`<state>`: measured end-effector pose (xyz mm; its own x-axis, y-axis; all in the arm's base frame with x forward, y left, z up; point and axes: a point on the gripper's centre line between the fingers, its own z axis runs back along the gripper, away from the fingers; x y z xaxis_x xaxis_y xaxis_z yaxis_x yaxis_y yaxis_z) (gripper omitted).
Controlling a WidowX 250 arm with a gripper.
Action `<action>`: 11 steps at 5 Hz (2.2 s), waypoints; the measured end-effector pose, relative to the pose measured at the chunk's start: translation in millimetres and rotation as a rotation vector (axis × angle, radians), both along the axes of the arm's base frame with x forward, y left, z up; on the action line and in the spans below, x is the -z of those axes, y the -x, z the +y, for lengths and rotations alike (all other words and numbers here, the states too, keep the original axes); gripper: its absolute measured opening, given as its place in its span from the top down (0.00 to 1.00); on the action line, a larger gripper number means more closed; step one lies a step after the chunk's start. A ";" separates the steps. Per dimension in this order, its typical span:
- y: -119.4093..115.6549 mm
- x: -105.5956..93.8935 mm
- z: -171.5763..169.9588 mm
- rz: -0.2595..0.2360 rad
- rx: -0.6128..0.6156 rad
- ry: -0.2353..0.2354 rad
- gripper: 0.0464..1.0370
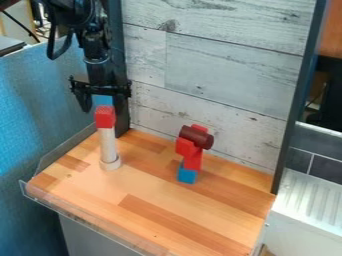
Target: Take red object from top of cylinder to center of table
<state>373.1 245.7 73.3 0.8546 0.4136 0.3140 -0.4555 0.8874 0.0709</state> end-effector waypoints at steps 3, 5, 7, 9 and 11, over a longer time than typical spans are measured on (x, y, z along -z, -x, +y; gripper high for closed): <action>4.3 27.7 -2.8 0.067 0.001 0.029 0.44; 17.0 26.7 -17.6 0.035 0.067 0.023 0.44; 54.8 -0.8 -32.0 -0.085 0.205 -0.032 0.44; 59.7 23.1 -88.4 0.010 0.398 -0.113 0.44; 39.2 78.4 -143.3 0.130 0.468 -0.259 0.44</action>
